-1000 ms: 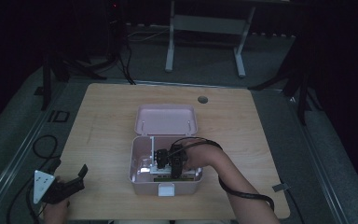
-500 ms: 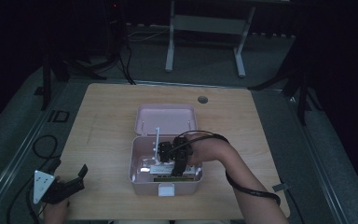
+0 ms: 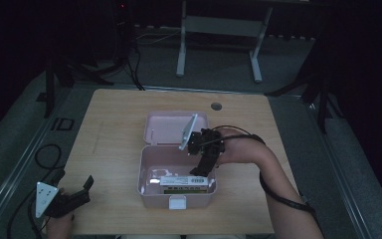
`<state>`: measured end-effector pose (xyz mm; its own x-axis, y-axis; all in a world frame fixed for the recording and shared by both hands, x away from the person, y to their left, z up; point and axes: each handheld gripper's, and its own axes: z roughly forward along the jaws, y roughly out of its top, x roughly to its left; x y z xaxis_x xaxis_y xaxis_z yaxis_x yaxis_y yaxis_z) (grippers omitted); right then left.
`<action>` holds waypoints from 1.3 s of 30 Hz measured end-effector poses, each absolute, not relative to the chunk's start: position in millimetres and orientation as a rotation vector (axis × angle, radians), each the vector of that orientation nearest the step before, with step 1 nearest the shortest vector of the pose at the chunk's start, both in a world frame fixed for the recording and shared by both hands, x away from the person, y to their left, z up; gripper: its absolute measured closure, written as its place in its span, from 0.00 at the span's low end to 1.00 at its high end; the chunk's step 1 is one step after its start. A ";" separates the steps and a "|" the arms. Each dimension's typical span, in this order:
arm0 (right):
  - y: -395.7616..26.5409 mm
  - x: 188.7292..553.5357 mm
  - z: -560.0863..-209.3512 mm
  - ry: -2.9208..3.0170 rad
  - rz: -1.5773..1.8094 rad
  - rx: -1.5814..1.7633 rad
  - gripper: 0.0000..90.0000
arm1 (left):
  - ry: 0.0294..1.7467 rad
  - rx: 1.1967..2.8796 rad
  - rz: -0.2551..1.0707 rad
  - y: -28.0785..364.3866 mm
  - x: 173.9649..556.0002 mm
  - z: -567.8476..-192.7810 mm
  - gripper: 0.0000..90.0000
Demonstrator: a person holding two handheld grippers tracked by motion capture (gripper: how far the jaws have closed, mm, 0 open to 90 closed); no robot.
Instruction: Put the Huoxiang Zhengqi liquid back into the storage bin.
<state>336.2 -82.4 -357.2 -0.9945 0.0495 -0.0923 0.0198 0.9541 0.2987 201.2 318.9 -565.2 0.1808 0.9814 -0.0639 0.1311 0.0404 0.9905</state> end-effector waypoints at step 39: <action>-239.2 372.9 -482.5 2.611 0.867 0.741 0.13 | 1.185 1.348 0.966 319.3 201.4 -565.1 0.00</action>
<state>372.9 -239.2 -482.5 -0.8253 0.5540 -0.1093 0.3785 0.6864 0.6210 201.4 319.3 -565.1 0.1839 0.9808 -0.0642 0.1344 0.0396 0.9901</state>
